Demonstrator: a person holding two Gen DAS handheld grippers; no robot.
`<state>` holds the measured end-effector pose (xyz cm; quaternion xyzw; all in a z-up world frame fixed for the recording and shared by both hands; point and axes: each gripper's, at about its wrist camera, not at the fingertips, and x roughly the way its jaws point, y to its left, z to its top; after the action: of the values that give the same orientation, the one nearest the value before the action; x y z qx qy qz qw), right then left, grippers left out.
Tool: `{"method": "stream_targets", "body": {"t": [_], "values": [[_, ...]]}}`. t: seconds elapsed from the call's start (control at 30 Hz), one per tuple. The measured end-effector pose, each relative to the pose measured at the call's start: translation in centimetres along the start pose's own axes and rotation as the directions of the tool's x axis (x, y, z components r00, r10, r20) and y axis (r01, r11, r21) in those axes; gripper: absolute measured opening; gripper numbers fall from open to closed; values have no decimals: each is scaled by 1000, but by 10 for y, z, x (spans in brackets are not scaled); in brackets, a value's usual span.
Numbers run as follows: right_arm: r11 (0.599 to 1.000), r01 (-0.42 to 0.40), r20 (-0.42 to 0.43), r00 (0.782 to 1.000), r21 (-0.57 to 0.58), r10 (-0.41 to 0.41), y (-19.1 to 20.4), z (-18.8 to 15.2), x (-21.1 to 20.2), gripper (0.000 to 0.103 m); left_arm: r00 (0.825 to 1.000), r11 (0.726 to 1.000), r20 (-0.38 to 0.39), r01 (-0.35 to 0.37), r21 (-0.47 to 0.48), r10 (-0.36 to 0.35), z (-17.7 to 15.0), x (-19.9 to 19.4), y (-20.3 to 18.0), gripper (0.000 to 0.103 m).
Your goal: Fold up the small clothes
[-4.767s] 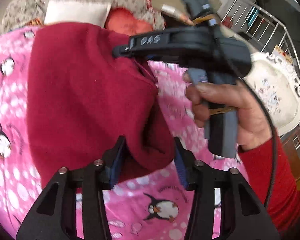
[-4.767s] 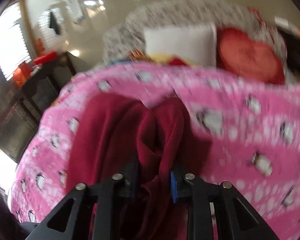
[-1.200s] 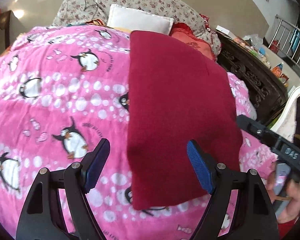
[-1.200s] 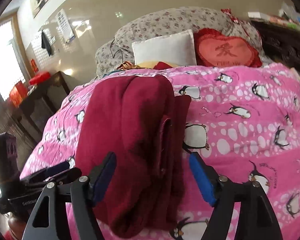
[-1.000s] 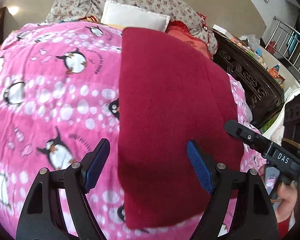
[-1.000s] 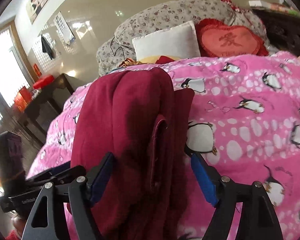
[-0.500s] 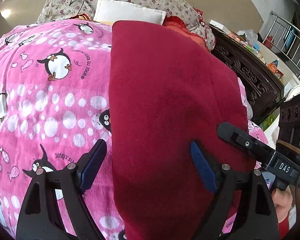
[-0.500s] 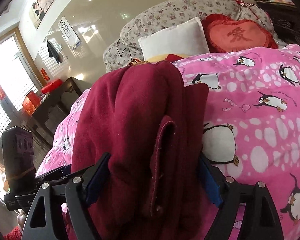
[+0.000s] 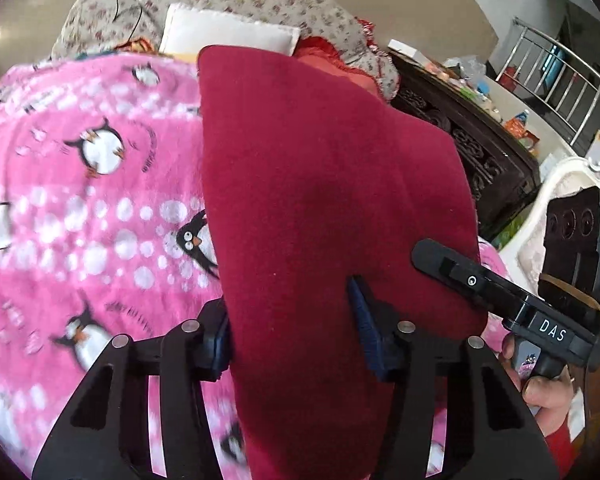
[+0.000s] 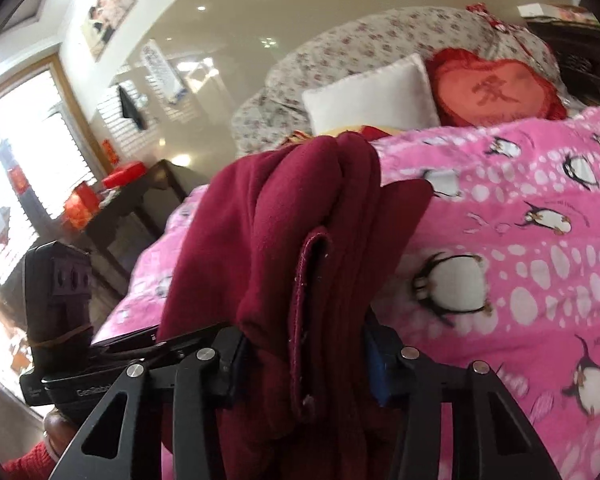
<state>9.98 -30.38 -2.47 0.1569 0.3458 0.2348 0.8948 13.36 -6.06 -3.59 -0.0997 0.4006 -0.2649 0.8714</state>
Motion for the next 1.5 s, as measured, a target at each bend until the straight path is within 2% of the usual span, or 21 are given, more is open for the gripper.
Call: {"method": "stream_targets", "body": {"t": [0.13, 0.23, 0.27, 0.33, 0.4, 0.43, 0.5, 0.6, 0.67, 0.73, 0.8, 0.87, 0.9, 0.93, 0.97, 1.03, 1.1, 1.2, 1.37, 1.5], "values": [[996, -86, -38, 996, 4, 86, 31, -10, -30, 46, 1000, 1000, -29, 6, 5, -5, -19, -50, -5, 51], [985, -161, -107, 980, 56, 166, 51, -38, -41, 46, 998, 1000, -68, -16, 23, 18, -43, -83, -5, 51], [984, -167, -131, 976, 62, 174, 55, -50, -39, 50, 997, 999, -72, -36, 22, 38, -56, -93, -1, 52], [991, -127, -199, 971, 28, 130, 63, -71, -25, 56, 993, 997, -83, -79, 13, 80, -73, -96, 8, 52], [999, -5, -283, 959, -45, -8, 65, -91, -10, 57, 979, 986, -129, -164, -14, 161, -94, -87, 20, 52], [999, 6, -276, 961, -47, -18, 64, -94, -12, 60, 977, 984, -131, -174, -27, 169, -102, -87, 25, 52], [1000, -25, -235, 972, 4, 25, 62, -90, -32, 60, 983, 986, -93, -162, -43, 158, -108, -98, 26, 54], [999, 35, -121, 992, -31, -38, 71, -73, -63, 60, 984, 984, -70, -169, -65, 164, -109, -112, 25, 54], [998, 21, -75, 997, -56, -25, 83, -63, -71, 60, 982, 979, -38, -186, -84, 184, -108, -116, 23, 54], [996, -18, -88, 996, -89, 10, 97, -57, -63, 58, 974, 972, -16, -224, -65, 224, -112, -118, 17, 54], [991, -21, -106, 994, -135, 7, 108, -57, -47, 55, 965, 964, -13, -262, -36, 261, -113, -114, 13, 54], [982, 12, -145, 989, -189, -40, 113, -63, -20, 49, 958, 959, -35, -284, -19, 283, -114, -103, 11, 55], [975, 47, -156, 984, -218, -82, 113, -64, -7, 47, 953, 953, -29, -301, -18, 301, -115, -99, 11, 56], [960, 117, -157, 974, -253, -160, 109, -66, 8, 40, 952, 952, -25, -306, -19, 305, -116, -97, 12, 57], [956, 150, -161, 968, -253, -194, 102, -65, 16, 39, 953, 953, -24, -302, -22, 301, -116, -95, 12, 58], [976, 133, -176, 971, -170, -163, 83, -65, 31, 39, 954, 953, -27, -300, -33, 299, -114, -92, 15, 60], [980, 123, -178, 972, -154, -150, 82, -63, 31, 39, 953, 952, -29, -304, -37, 303, -114, -91, 15, 61], [971, 132, -182, 969, -200, -170, 93, -64, 21, 39, 950, 950, -32, -312, -28, 311, -116, -90, 13, 61], [973, 108, -158, 977, -203, -141, 109, -72, -27, 40, 944, 944, -19, -329, -27, 328, -119, -91, 9, 61], [970, 92, -155, 979, -223, -129, 122, -90, -45, 40, 941, 940, -14, -339, -23, 339, -120, -91, 6, 62]]}}
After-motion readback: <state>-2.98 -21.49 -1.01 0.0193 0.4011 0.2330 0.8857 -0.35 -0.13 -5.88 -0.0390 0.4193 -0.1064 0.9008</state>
